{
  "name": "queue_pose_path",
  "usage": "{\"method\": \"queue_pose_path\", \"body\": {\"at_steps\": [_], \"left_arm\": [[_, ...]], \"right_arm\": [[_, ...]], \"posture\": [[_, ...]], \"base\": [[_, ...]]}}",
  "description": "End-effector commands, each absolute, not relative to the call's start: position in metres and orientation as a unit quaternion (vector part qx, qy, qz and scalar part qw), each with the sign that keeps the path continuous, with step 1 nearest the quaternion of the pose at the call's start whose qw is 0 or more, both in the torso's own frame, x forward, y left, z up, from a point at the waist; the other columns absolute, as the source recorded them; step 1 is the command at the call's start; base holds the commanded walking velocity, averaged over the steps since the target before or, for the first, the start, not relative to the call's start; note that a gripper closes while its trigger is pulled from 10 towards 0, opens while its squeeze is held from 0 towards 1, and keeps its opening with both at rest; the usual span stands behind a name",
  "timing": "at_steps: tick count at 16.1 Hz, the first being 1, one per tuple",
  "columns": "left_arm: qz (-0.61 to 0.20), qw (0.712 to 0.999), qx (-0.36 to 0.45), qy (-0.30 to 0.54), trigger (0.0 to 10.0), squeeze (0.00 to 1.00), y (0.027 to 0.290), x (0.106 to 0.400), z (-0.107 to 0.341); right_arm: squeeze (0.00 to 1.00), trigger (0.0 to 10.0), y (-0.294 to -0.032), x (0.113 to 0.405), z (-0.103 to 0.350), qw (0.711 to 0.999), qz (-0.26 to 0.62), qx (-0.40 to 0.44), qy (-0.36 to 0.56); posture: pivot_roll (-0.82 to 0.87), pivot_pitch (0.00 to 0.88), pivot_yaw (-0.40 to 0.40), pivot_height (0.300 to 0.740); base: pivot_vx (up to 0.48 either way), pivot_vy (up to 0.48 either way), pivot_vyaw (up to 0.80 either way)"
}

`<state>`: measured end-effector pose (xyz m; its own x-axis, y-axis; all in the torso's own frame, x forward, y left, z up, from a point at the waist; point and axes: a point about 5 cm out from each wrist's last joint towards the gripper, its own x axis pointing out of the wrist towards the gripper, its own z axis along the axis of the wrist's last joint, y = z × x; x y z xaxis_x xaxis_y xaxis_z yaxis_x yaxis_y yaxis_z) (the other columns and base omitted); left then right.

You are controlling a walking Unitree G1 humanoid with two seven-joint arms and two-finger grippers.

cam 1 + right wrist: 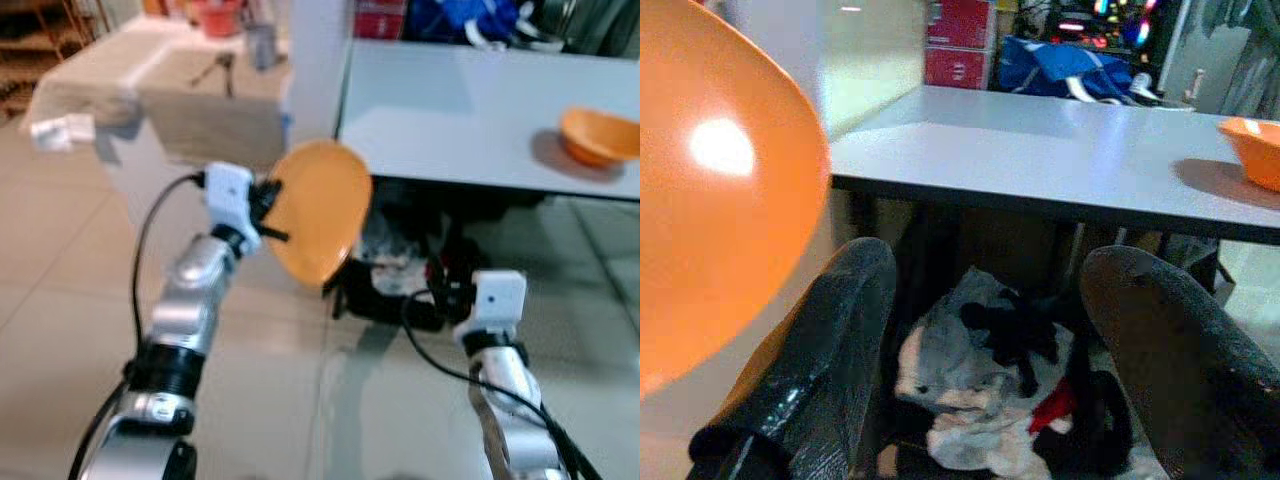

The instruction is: Setting the table

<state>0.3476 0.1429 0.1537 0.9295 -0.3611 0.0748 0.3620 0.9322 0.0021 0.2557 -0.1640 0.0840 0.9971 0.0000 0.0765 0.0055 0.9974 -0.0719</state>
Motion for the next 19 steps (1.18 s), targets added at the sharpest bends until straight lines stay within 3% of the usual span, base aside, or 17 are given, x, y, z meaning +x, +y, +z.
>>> {"method": "queue_pose_path", "body": {"at_steps": [1,14,19], "left_arm": [[-0.199,0.978,-0.005,-0.057,0.0,0.00,0.132,0.348,0.160],[-0.180,0.982,0.012,-0.046,0.0,0.00,0.141,0.352,0.153],[-0.241,0.969,0.050,-0.025,0.0,0.00,0.134,0.360,0.147]], "right_arm": [[0.00,10.0,-0.171,0.256,0.088,0.998,-0.011,-0.042,-0.044],[0.00,10.0,-0.165,0.258,0.092,0.998,0.003,-0.035,-0.057],[0.00,10.0,-0.163,0.258,0.095,0.997,0.009,-0.033,-0.063]], "posture": [[-0.01,0.000,0.029,0.740],[-0.01,0.000,0.040,0.740],[-0.01,0.000,0.045,0.740]], "base": [[0.000,-0.446,0.00],[0.000,-0.441,0.00],[0.000,-0.435,0.00]]}}
